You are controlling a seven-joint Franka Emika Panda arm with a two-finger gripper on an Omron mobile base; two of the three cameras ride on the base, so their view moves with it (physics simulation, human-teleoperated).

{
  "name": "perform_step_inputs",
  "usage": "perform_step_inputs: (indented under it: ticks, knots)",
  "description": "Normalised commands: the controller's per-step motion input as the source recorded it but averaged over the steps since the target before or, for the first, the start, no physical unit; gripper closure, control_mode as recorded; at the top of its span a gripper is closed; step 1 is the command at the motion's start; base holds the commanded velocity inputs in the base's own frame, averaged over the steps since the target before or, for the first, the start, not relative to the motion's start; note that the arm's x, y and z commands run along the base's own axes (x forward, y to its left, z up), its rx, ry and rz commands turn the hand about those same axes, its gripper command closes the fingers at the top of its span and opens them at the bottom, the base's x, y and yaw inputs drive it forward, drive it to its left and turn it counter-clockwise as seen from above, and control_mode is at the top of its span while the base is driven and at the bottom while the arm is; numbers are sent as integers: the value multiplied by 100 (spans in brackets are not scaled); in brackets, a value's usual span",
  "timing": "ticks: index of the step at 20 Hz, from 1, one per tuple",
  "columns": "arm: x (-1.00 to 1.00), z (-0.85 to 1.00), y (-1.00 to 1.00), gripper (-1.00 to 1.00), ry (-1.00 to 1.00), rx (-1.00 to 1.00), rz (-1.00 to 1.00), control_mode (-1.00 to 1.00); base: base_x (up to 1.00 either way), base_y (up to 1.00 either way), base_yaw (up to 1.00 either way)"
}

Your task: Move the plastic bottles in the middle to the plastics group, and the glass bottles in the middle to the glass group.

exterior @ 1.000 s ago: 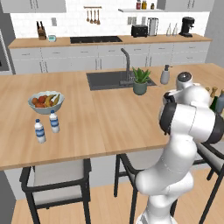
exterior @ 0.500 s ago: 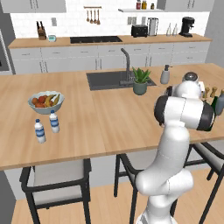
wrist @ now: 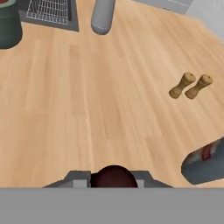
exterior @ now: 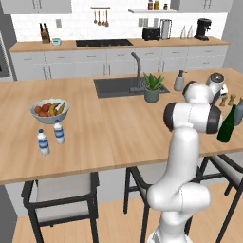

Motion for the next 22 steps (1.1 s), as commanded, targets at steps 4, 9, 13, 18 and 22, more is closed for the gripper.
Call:
perform_step_inputs:
  ticks: [4, 9, 13, 18, 22]
  knots:
    - [7, -16, -39, 100, 2, 8, 19, -100, 0, 0, 0]
    - [-31, -28, -5, 100, 0, 4, 14, -100, 0, 0, 0]
    - [-25, -24, 0, 100, 0, 1, 9, -100, 0, 0, 0]
    - [-11, -25, 10, 100, 0, 0, 4, -100, 0, 0, 0]
    - [0, -23, 4, 100, 1, 0, 2, -100, 0, 0, 0]
